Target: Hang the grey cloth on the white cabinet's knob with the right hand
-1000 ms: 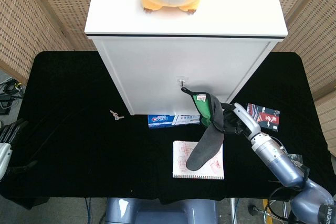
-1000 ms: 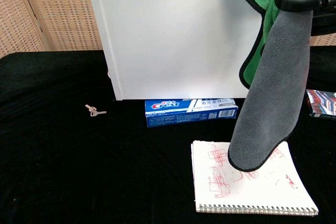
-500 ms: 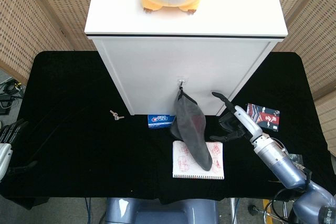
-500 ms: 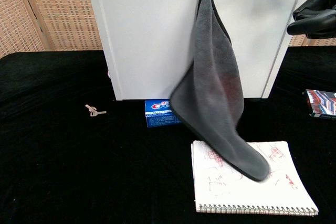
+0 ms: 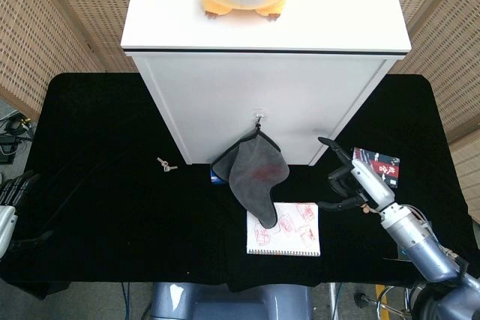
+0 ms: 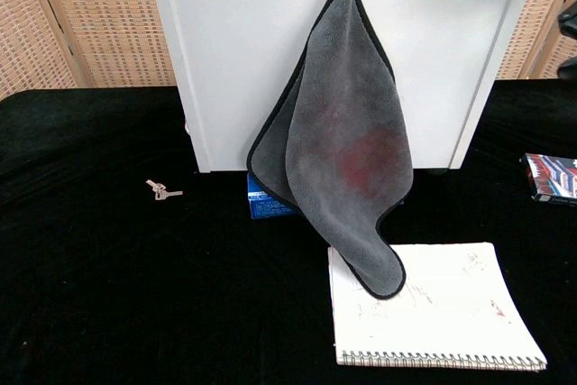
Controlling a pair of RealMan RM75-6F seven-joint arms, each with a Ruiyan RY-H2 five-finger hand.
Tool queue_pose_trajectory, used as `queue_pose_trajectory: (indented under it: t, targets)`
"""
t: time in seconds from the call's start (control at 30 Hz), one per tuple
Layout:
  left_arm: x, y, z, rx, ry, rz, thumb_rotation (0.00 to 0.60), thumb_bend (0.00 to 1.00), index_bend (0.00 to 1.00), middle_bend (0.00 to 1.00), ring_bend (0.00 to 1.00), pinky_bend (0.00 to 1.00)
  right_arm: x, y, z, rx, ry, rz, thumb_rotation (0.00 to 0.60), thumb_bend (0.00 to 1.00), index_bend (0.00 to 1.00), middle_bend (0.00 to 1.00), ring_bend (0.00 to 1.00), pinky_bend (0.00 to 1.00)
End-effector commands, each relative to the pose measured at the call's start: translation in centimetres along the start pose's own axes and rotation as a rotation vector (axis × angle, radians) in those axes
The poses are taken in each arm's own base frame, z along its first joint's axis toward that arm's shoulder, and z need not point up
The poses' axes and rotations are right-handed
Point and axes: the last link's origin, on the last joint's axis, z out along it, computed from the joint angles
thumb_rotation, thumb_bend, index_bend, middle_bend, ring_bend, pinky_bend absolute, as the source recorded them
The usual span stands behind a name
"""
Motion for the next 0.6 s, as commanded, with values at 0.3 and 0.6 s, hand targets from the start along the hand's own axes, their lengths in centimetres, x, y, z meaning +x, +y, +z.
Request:
queue_pose_trajectory:
  t: [0.3,0.6]
  targets:
    - [0.5,0.1,-0.8,-0.008,0.031,0.001,0.6,0.0,0.0,0.0,0.0,0.0,3.0,5.7,-9.7,-0.079,0.216,-0.884,0.6,0.0,0.0,0.08,0.04,0.09]
    - [0.7,0.1,-1.5,-0.002,0.067,0.012,0.6,0.0,0.0,0.0,0.0,0.0,1.8,6.2,-13.0,-0.298,0.286,-0.883,0.6,0.0,0.0,0.0,0.0,0.0]
